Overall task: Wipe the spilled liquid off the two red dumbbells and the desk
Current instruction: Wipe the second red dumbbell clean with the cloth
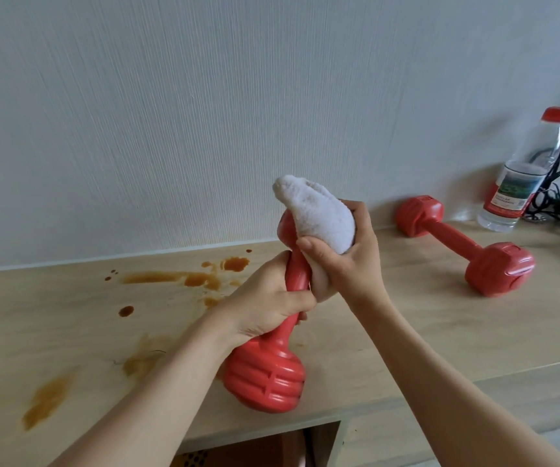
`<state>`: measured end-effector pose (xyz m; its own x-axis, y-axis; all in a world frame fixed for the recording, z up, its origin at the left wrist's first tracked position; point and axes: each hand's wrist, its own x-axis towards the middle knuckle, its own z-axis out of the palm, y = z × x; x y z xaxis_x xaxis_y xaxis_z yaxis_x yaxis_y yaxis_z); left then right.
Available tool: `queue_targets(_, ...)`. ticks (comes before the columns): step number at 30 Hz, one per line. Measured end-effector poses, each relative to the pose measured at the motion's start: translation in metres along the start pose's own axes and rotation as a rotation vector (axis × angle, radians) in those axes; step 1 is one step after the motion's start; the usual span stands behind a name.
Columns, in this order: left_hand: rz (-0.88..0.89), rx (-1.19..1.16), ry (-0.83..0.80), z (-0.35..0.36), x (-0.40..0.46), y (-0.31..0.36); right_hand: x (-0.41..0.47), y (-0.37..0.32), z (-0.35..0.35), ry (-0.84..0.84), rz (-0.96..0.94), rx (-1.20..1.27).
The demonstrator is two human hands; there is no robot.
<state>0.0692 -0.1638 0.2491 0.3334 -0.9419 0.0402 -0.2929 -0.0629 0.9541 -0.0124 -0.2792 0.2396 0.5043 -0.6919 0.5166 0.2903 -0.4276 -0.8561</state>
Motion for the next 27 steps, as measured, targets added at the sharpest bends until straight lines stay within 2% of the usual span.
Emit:
queue_targets(4,-0.046,-0.168,-0.073,-0.001,0.000,-0.004,0.001,0.006,-0.002,-0.067,0.073,0.140)
queue_targets(9,-0.037,-0.220,-0.106,-0.015,0.000,-0.010,0.000,0.008,-0.014,-0.145,0.165,0.275)
queue_targets(14,-0.084,-0.283,-0.046,-0.017,-0.001,-0.013,0.003,0.003,-0.028,0.018,0.298,0.420)
queue_targets(17,-0.122,-0.253,0.056,-0.012,-0.001,-0.010,0.007,-0.008,-0.029,0.006,0.208,0.221)
queue_targets(21,-0.047,-0.133,0.120,-0.002,0.000,-0.003,-0.003,-0.014,0.004,-0.154,-0.031,-0.377)
queue_targets(22,-0.015,-0.108,0.108,0.000,0.000,-0.001,-0.003,-0.012,0.009,-0.165,-0.048,-0.424)
queue_targets(25,0.006,-0.098,0.090,0.004,-0.003,0.002,0.003,-0.019,0.004,-0.064,0.109,-0.199)
queue_targets(27,-0.018,-0.109,0.076,0.003,-0.003,0.002,0.009,-0.020,-0.005,-0.054,0.249,-0.051)
